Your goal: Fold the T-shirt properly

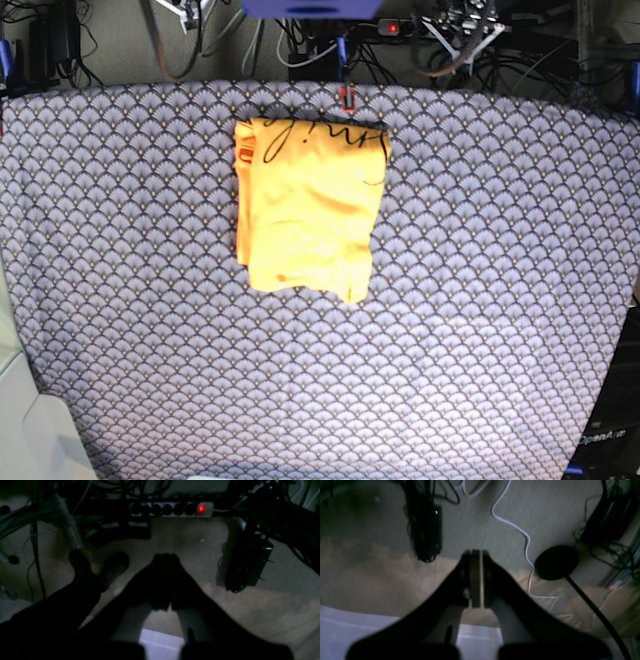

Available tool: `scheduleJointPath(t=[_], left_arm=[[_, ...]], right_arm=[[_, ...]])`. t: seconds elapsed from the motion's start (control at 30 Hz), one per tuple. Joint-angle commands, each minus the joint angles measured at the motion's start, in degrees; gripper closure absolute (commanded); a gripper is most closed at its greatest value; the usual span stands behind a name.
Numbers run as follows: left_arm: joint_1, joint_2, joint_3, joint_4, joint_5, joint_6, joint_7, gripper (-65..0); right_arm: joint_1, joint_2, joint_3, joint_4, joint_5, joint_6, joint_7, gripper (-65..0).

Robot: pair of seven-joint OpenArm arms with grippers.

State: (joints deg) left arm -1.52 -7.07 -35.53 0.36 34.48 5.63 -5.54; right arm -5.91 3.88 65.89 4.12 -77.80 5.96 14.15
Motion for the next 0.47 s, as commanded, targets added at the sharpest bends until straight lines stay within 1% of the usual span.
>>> scheduleJointPath(t=[0.0, 0.07, 0.23, 0.3, 0.37, 0.43], left_arm=[[-0.46, -0.53, 0.06, 0.21, -0.06, 0.48, 0.13, 0.0], [-0.81, -0.53, 0.14, 0.21, 0.03, 0.48, 0.05, 0.0], [-0.90, -0.53, 0.14, 0.21, 0.03, 0.48, 0.31, 0.0], [-0.81, -0.53, 0.14, 0.21, 0.03, 0.57, 0.05, 0.0], [-0.63, -0.53, 0.14, 0.21, 0.03, 0.66, -0.13, 0.0], [-0.55, -0.53, 0.14, 0.39, 0.03, 0.66, -0.13, 0.0]], right_arm=[[-0.46, -0.23, 0.09, 0.23, -0.22, -2.22, 0.31, -1.5], [-0.37, -0.49, 0.09, 0.14, -0.22, -4.59, 1.54, -1.5], [-1.16, -0.49, 0.71, 0.14, 0.04, -4.59, 6.20, -1.4], [-1.69, -0.23, 3.43, 0.14, 0.04, -4.59, 7.69, -1.1], [-1.78, 0.30, 5.19, 0.14, -0.05, -4.59, 8.22, -1.0], [-1.78, 0.47, 5.28, 0.06, -0.05, -4.59, 8.31, -1.0]])
